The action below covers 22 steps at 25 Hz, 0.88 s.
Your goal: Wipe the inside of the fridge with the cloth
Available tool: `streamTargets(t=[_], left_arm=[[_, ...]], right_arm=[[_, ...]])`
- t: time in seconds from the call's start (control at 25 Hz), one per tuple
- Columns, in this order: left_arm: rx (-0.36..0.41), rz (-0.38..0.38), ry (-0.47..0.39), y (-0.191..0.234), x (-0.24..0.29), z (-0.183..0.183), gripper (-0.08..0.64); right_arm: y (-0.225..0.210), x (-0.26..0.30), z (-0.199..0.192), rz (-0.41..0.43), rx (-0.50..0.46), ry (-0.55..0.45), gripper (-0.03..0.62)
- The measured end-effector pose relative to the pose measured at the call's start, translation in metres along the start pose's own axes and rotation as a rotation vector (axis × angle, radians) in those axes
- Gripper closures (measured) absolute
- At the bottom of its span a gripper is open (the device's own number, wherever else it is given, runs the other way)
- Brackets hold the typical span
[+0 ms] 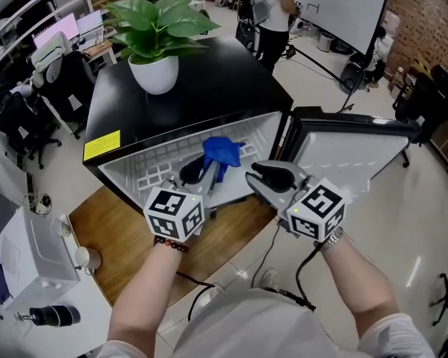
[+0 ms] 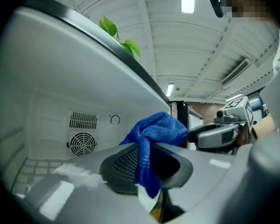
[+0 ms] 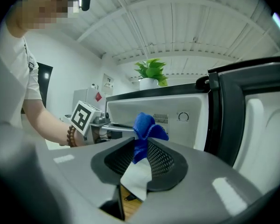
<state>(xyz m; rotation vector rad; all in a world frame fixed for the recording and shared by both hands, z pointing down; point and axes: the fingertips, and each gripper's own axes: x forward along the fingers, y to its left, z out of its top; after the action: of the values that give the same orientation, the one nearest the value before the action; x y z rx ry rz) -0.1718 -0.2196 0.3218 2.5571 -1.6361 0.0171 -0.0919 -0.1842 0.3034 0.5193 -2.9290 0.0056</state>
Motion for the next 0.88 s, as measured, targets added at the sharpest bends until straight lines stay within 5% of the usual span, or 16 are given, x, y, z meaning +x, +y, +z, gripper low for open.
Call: streamTargets(t=[0.4,0.88], left_arm=[[-0.052,0.203,-0.01,0.029,0.046,-0.003,0.488],[-0.148,0.353,-0.031,0.06,0.103,0.0,0.488]], right_arm=[[-0.005,-0.008,0.005,-0.035,-0.009,-0.033,0.591],[-0.004,-0.006,0.005,-0.004,-0.018,-0.04,0.591]])
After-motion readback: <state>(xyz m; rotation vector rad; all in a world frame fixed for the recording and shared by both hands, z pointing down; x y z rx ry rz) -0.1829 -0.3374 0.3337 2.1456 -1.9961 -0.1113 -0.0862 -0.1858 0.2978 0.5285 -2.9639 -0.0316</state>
